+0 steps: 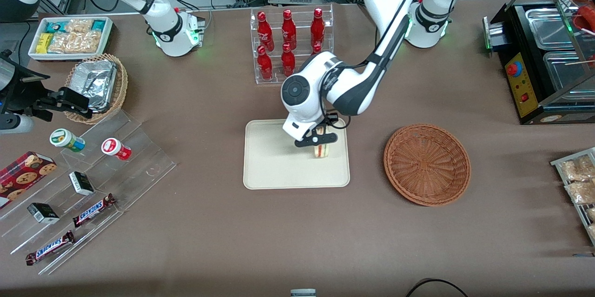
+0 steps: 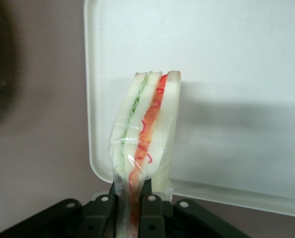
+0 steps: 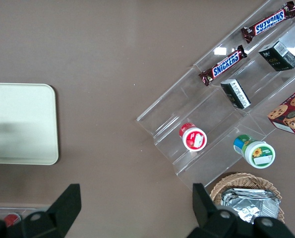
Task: Place sandwich from basket to tray
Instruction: 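Lift the sandwich and carry it with the left gripper over the cream tray, then lower the sandwich onto the tray and open the left gripper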
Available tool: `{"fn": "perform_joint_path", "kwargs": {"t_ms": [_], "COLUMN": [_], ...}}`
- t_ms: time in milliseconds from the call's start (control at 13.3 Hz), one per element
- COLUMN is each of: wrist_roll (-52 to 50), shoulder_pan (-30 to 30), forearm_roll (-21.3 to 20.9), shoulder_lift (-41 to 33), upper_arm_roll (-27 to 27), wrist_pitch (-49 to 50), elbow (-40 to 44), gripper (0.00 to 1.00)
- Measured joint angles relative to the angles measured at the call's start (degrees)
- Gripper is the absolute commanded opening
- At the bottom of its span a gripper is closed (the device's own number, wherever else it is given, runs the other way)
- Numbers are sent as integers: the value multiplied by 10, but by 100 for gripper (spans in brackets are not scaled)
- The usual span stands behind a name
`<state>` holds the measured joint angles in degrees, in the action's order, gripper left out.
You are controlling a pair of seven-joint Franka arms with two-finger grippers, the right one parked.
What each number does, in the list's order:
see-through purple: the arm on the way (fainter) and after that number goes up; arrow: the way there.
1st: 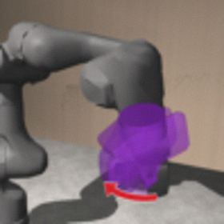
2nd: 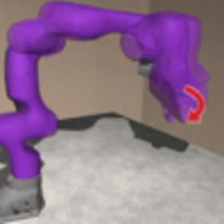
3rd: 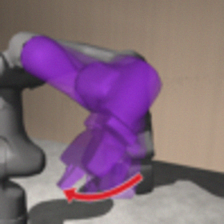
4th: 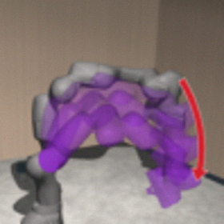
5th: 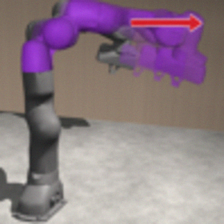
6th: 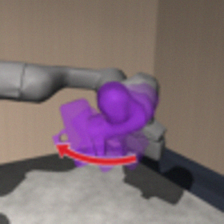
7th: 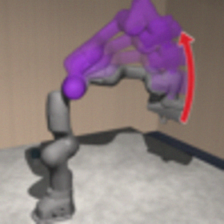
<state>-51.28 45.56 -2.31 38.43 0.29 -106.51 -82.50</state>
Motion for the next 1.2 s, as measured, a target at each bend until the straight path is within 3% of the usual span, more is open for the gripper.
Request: {"fn": "perform_joint_path", "kwargs": {"t_ms": [602,677,752,827,902,977,1053,1128,1203], "wrist_roll": [-5,-6,-6,-7,-8,-10,-12,-13,-13], "shoulder_pan": [25,25,25,25,25,25,25,25,25], "forearm_roll": [-2,-2,-2,-2,-2,-2,-2,-2,-2], "shoulder_lift": [44,44,45,45,45,45,45,45,45], "upper_arm_roll": [-2,-3,-4,-4,-4,-5,-6,-7,-8], "wrist_pitch": [-35,-35,-35,-35,-35,-35,-35,-35,-35], "elbow": [10,11,11,11,11,12,12,12,13], "gripper": [9,12,40,53,53,63,93,100,100]}}
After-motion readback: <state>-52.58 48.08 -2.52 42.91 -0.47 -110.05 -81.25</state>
